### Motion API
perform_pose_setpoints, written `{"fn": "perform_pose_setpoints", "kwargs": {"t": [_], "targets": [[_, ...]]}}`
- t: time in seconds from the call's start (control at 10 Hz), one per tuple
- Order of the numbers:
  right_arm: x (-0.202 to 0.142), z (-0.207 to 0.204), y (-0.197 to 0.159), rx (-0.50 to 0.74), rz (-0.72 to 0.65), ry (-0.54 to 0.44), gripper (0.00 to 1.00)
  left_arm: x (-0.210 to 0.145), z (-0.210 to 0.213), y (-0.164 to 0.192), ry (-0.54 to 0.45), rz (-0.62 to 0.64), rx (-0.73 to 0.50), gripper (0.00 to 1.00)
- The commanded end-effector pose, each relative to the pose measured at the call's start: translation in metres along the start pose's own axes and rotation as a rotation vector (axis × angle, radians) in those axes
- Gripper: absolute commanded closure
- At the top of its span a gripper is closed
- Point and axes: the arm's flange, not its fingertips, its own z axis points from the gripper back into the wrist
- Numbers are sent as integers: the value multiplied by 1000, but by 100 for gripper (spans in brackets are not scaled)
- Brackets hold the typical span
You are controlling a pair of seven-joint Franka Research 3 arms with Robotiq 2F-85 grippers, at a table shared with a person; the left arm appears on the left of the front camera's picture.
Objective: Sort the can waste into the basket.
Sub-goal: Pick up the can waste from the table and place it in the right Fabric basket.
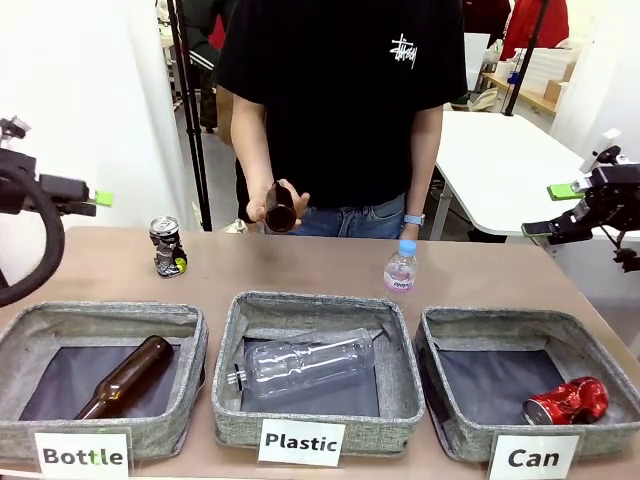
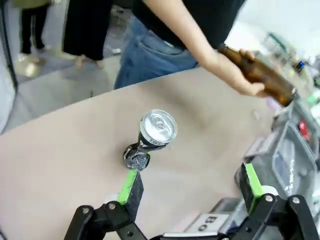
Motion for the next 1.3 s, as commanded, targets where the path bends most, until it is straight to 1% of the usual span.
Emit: {"fn": "perform_pose_setpoints", "kwargs": {"t": [0.0,0.1,0.2,0.3,0.4,0.5,0.6,0.7,0.8,1.0,1.1,1.2], "targets": [[0,1,1,-3,5,-2,0,-13,-11,7,39,-199,-108,0],[0,1,1,-3,5,-2,0,-18,-16,13,52,-260,-49,0],[0,1,1,-3,5,-2,0,-21,-24,19,62,-295,-41,0],[0,1,1,-3,5,-2,0,-25,-36,27,123,-264,-3,0],[0,1,1,-3,5,-2,0,-16,-17,28,123,-176,-51,0],[0,1,1,-3,5,-2,0,-4,22,31,81,-114,-67,0],[0,1,1,-3,5,-2,0,5,68,37,91,-98,-52,0],[0,1,1,-3,5,-2,0,5,109,44,93,-84,-13,0],[0,1,1,-3,5,-2,0,-4,145,47,73,-67,6,0],[0,1,1,-3,5,-2,0,-22,184,47,1,-67,15,0],[0,1,1,-3,5,-2,0,-30,196,47,-42,-55,44,0],[0,1,1,-3,5,-2,0,-37,200,46,-57,-58,26,0]]}}
